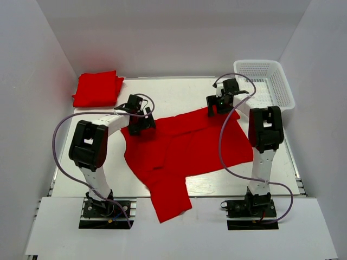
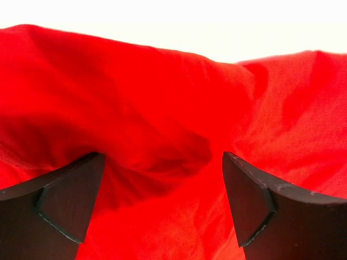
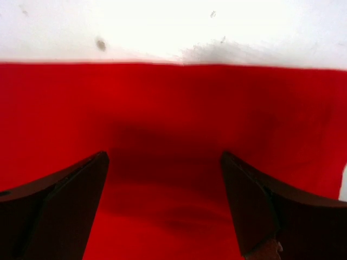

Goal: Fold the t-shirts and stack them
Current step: Fold the flattened tshirt in 1/3 of the way

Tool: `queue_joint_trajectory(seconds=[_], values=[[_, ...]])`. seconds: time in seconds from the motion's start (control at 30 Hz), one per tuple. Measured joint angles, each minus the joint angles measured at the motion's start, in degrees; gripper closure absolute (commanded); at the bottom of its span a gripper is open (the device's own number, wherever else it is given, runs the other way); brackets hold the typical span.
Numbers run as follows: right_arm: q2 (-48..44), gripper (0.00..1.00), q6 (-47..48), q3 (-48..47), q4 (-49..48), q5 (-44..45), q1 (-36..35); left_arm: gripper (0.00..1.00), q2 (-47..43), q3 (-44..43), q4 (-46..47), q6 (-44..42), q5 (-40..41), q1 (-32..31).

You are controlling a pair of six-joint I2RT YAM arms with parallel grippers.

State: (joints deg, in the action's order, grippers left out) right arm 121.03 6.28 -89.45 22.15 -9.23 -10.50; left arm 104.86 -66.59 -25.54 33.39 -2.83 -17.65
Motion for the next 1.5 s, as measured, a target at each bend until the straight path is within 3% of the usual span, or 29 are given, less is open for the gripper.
queue_joint_trajectory(seconds=[0.3,0.67,0.87,1.1,1.23,1.37,1.5], values=[[5.6,0.1,-9.2,-6.8,-1.3,2.6,0.6,0.0,7.6,-9.9,-0.9,1.5,2.2,4.9],[12.0,0.1,-17.4,-16.8,-1.5,4.6,1.9,0.0,35.8,-50.9,0.5,-7.2,-2.1,9.0],[15.5,0.1,-17.2,-22.5,-0.7,4.5,1.9,0.0,42.0,-59.9,3.1,-11.1,-6.1,9.7],[14.9,0.1,-13.6,-23.8,2.1,3.9,1.7,0.0,41.5,-60.1,1.9,-15.0,-8.0,9.8],[10.9,0.1,-10.4,-23.7,4.9,3.2,1.1,0.0,36.0,-56.4,-2.6,-17.3,-7.4,9.8],[0.5,0.1,-8.6,-18.9,4.7,4.4,-1.1,0.0,20.7,-44.0,-5.9,-18.5,-5.0,9.5],[-15.1,0.1,-8.4,-5.8,3.4,6.5,-4.9,0.0,-3.4,-23.1,-6.6,-16.7,-1.5,8.9]])
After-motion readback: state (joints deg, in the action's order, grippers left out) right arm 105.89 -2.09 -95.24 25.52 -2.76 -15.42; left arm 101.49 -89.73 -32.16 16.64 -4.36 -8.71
